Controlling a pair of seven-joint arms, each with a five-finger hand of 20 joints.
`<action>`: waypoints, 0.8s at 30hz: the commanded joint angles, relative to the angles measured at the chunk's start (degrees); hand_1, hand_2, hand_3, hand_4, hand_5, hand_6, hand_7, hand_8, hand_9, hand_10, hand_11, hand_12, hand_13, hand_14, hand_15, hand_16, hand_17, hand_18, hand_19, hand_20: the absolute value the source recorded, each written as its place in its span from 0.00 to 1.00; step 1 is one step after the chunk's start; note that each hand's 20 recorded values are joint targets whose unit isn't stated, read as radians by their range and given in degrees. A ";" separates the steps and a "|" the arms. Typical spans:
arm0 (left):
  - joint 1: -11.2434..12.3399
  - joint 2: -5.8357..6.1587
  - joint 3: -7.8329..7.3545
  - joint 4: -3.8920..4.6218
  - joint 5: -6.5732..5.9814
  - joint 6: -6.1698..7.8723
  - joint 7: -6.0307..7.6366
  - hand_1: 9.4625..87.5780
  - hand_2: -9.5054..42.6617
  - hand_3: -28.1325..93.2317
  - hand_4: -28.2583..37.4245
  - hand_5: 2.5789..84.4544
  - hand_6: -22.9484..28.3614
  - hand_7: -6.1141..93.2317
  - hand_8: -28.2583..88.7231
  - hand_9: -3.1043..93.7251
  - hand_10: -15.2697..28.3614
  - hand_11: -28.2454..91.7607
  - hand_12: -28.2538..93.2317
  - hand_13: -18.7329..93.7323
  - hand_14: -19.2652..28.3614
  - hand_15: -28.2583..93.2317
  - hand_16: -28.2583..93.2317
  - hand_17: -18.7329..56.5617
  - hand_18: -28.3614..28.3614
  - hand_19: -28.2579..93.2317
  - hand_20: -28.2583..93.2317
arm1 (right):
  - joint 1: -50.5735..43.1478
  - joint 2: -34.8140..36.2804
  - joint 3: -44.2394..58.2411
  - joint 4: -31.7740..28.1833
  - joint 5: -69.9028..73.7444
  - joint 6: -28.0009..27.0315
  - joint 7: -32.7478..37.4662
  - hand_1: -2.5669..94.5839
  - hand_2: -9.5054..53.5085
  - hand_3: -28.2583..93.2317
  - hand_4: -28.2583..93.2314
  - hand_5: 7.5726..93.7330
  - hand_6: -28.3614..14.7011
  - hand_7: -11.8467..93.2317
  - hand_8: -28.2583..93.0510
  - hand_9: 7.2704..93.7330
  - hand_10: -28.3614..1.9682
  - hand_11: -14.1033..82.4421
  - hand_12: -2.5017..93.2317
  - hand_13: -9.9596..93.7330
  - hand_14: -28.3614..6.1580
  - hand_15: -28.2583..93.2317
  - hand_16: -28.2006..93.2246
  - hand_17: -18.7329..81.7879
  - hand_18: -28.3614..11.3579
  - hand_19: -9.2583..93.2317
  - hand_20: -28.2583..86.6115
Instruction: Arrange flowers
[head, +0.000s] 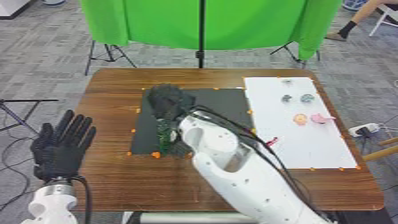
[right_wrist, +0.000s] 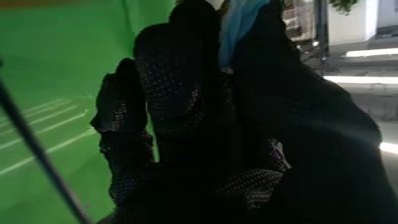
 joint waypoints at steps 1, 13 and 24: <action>-3.28 0.75 2.81 1.89 0.63 -0.75 -1.78 0.21 0.39 0.87 0.00 0.53 0.63 0.15 0.16 0.46 0.70 0.38 0.30 0.44 0.73 0.47 0.18 0.15 0.74 0.52 0.33 | -4.58 -5.77 1.21 6.20 -5.63 -3.40 -0.77 0.67 0.00 0.82 0.00 0.76 0.63 0.58 0.29 0.91 0.57 0.35 0.50 0.83 0.65 0.68 0.56 0.57 0.16 0.96 0.52; -3.52 0.74 2.78 1.95 0.81 -1.41 -2.48 0.22 0.39 0.87 0.00 0.53 0.63 0.15 0.16 0.46 0.70 0.38 0.30 0.44 0.73 0.48 0.18 0.15 0.75 0.53 0.33 | -3.64 -3.73 -2.12 8.06 -7.54 2.80 5.60 0.65 0.00 0.82 0.00 0.75 0.60 0.55 0.26 0.87 0.58 0.35 0.48 0.82 0.66 0.69 0.56 0.58 0.15 0.96 0.51; -3.89 0.61 2.82 2.13 0.07 -1.02 -2.63 0.22 0.39 0.87 0.00 0.53 0.63 0.15 0.16 0.46 0.70 0.38 0.30 0.44 0.73 0.48 0.18 0.15 0.75 0.53 0.33 | -3.40 -3.09 -3.02 6.58 -4.98 3.91 4.74 0.60 0.00 0.77 0.00 0.73 0.57 0.47 0.23 0.83 0.52 0.40 0.43 0.80 0.58 0.75 0.49 0.57 0.14 0.97 0.50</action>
